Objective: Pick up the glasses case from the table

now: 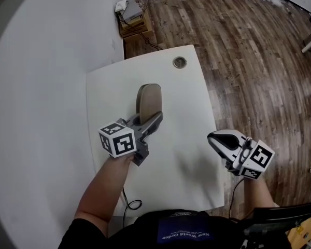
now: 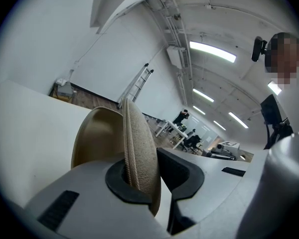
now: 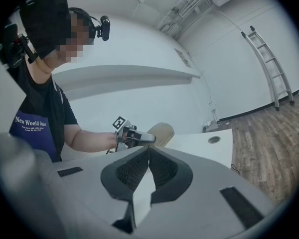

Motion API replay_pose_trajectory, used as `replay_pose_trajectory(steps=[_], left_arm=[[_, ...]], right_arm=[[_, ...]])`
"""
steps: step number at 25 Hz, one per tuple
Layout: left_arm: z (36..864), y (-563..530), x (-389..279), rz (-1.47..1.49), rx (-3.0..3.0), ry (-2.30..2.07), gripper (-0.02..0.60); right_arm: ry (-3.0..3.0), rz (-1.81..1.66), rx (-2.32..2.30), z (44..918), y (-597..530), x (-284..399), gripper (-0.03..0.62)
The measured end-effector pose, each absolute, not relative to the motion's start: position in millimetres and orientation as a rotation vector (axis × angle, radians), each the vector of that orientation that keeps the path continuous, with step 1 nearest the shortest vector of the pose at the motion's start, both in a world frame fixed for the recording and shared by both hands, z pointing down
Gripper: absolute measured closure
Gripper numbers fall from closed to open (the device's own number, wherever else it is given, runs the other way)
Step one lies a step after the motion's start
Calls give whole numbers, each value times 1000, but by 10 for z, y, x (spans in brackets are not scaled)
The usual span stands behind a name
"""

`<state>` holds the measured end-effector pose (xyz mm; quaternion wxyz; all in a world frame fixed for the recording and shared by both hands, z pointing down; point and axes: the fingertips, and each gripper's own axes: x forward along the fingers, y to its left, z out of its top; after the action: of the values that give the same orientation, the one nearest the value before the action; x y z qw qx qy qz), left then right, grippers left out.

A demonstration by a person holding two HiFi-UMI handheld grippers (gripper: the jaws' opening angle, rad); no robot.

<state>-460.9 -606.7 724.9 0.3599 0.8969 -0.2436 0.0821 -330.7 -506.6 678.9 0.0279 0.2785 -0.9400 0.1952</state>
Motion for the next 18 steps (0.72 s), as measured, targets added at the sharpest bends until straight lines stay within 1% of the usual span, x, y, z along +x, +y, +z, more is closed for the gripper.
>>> replay_pose_trajectory(steps=[9, 18], left_arm=[[6389, -5481, -4862, 144, 2367, -728, 531], [5405, -4484, -5036, 76, 2415, -863, 531]], right_arm=[[-2945, 485, 817, 6047, -4724, -3226, 592], [-2993, 410, 685, 5229, -4148, -3164, 592]])
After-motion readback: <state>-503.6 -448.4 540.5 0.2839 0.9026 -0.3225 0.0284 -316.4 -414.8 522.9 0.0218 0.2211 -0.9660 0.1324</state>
